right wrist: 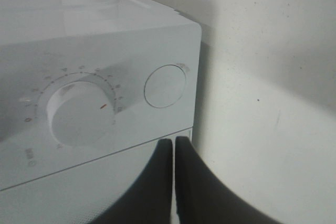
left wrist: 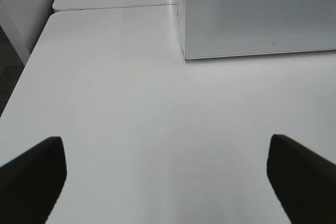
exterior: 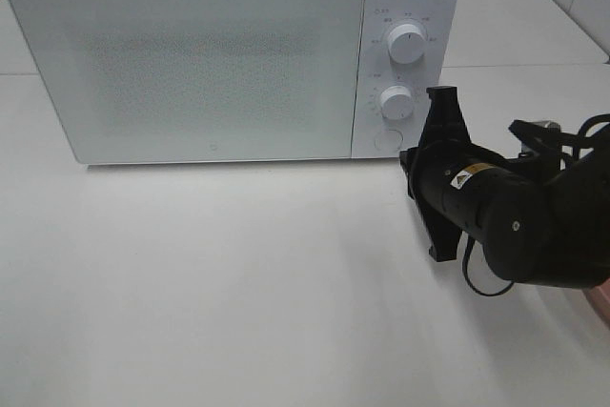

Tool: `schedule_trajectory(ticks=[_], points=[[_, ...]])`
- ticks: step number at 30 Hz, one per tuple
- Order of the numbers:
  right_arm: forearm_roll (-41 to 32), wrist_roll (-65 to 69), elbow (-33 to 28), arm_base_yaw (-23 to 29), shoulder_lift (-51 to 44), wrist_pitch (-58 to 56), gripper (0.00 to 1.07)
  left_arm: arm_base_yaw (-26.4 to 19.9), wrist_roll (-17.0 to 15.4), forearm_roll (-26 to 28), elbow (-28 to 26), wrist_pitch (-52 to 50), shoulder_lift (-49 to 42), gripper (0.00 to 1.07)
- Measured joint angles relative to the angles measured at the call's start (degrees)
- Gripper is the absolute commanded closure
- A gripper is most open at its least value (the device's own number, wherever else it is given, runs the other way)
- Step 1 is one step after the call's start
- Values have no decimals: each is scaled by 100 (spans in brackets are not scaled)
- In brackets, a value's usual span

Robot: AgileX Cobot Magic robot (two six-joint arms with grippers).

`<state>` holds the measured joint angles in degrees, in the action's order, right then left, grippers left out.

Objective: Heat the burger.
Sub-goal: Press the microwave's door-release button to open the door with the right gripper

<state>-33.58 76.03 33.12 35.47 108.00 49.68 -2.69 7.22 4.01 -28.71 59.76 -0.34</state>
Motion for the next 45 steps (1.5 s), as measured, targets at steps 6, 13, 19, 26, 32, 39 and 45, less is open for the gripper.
schedule_trajectory(ticks=[6, 13, 19, 26, 32, 39, 45], points=[[143, 69, 315, -195, 355, 17, 107, 0, 0, 0, 0, 0, 0, 10], [206, 97, 676, -309, 653, 40, 107, 0, 0, 0, 0, 0, 0, 10], [235, 178, 934, -309, 877, 40, 107, 0, 0, 0, 0, 0, 0, 10], [229, 212, 1243, -453, 1123, -40, 107, 0, 0, 0, 0, 0, 0, 10], [241, 212, 1392, -602, 1175, -149, 107, 0, 0, 0, 0, 0, 0, 10], [286, 292, 1558, -602, 1346, -223, 107, 0, 0, 0, 0, 0, 0, 10], [292, 344, 1587, -602, 1392, -120, 107, 0, 0, 0, 0, 0, 0, 10]])
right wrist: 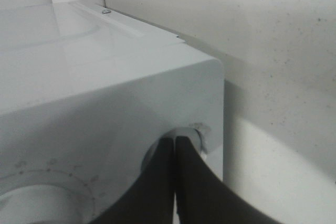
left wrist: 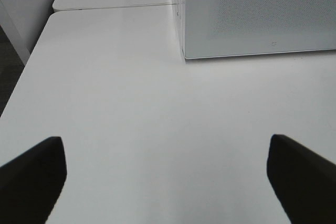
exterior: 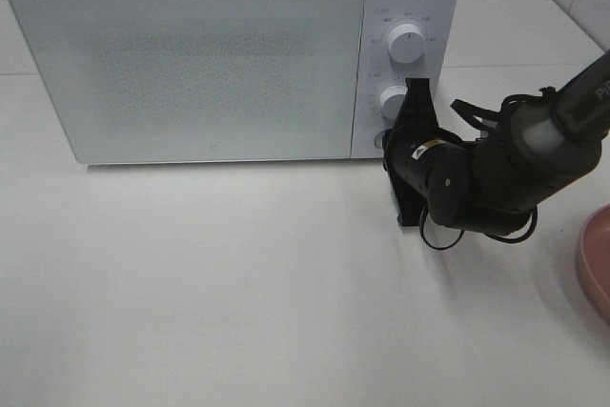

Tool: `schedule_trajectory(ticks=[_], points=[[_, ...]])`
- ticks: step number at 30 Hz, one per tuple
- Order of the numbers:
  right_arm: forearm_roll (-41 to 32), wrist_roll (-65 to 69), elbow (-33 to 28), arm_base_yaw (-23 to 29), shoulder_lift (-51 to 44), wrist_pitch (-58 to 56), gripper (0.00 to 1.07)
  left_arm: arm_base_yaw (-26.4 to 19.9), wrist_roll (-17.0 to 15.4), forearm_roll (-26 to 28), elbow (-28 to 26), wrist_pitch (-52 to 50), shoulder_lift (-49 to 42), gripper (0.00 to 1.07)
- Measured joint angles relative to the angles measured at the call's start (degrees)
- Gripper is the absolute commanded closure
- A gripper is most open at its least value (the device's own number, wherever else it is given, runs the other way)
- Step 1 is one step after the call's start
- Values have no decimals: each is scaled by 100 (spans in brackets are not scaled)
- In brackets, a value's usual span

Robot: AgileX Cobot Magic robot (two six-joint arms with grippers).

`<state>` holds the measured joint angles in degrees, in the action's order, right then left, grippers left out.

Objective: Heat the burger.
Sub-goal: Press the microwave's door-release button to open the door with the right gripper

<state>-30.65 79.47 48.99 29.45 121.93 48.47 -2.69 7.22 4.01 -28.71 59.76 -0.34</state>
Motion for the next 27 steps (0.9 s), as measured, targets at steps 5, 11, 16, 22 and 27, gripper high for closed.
schedule_trajectory(ticks=[5, 11, 16, 22, 27], points=[[52, 126, -29, 6, 6, 183, 107, 0, 0, 0, 0, 0, 0, 10], [109, 710, -57, 40, 69, 435, 107, 0, 0, 0, 0, 0, 0, 10], [86, 722, -40, 40, 109, 493, 107, 0, 0, 0, 0, 0, 0, 10], [17, 710, 109, 69, 298, 647, 107, 0, 0, 0, 0, 0, 0, 10], [69, 544, 172, 0, 361, 665, 107, 0, 0, 0, 0, 0, 0, 10]])
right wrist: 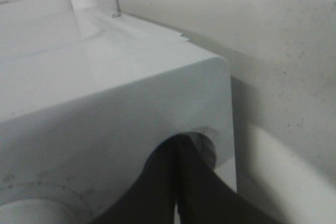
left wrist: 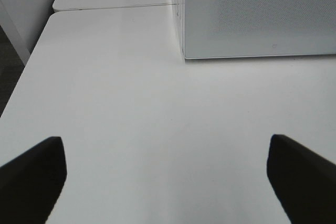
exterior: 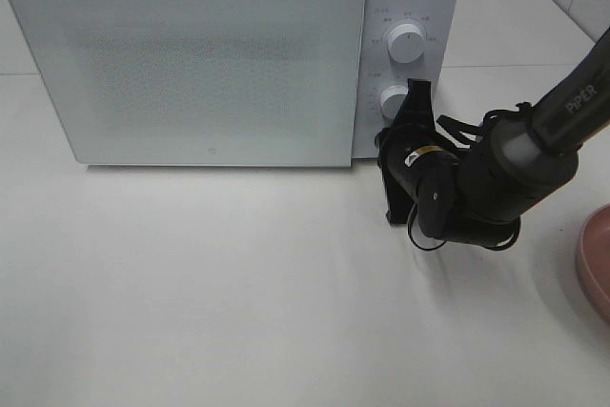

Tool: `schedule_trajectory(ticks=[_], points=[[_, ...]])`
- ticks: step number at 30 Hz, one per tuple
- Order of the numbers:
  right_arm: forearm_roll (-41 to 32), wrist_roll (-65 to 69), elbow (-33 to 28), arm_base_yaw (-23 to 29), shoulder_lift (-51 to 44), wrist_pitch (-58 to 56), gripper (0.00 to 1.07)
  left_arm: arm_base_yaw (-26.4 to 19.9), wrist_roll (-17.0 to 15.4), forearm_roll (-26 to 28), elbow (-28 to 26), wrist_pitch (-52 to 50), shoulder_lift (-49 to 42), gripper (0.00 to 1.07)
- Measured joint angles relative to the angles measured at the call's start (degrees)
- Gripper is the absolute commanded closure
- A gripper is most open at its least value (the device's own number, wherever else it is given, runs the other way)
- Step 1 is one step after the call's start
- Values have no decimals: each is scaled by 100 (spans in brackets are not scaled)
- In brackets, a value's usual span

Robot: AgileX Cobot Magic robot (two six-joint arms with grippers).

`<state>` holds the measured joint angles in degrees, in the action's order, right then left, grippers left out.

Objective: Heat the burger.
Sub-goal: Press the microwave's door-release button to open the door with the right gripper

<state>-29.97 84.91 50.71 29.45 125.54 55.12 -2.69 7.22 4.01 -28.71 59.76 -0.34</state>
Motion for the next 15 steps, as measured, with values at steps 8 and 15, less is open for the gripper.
schedule_trajectory(ticks=[8, 15], points=[[11, -17, 34, -11, 40, -46, 107, 0, 0, 0, 0, 0, 0, 10], [6, -23, 34, -11, 40, -46, 107, 0, 0, 0, 0, 0, 0, 10]])
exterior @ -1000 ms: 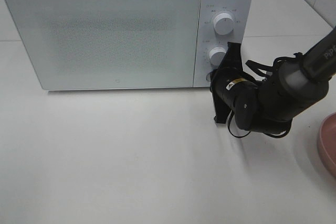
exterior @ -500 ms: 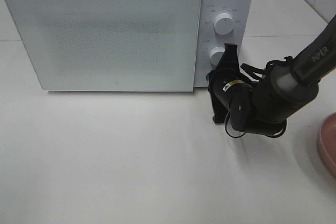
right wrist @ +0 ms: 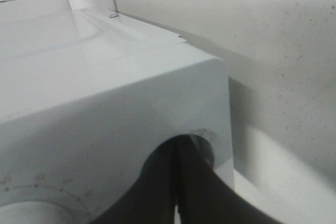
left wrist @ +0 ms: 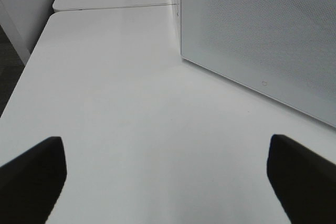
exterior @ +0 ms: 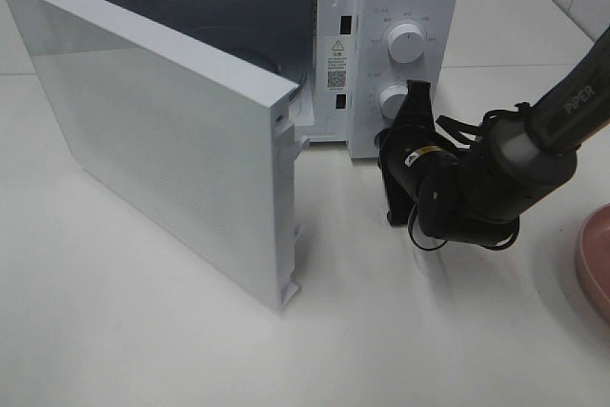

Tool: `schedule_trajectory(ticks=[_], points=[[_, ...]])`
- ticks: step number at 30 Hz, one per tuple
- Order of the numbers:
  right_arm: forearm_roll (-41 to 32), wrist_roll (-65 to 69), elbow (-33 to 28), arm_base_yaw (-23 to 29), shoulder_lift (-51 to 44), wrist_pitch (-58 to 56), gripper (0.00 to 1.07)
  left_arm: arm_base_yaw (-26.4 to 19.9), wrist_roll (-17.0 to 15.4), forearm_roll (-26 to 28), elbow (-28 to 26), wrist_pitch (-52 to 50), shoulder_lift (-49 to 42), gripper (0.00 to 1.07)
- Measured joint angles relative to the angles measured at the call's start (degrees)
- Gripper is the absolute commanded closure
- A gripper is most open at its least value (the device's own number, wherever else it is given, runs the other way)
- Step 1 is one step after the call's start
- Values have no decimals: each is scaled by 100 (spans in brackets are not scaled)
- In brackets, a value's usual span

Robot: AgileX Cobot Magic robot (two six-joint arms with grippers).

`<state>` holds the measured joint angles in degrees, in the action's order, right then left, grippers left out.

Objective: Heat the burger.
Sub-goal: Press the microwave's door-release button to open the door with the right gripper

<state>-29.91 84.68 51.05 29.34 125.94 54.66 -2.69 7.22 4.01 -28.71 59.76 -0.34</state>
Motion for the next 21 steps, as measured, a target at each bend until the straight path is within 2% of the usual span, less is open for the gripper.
schedule_trajectory(ticks=[14, 21], points=[[34, -46, -34, -6, -6, 0, 107, 0, 0, 0, 0, 0, 0, 10], [481, -57, -189, -120, -155, -69, 107, 0, 0, 0, 0, 0, 0, 10]])
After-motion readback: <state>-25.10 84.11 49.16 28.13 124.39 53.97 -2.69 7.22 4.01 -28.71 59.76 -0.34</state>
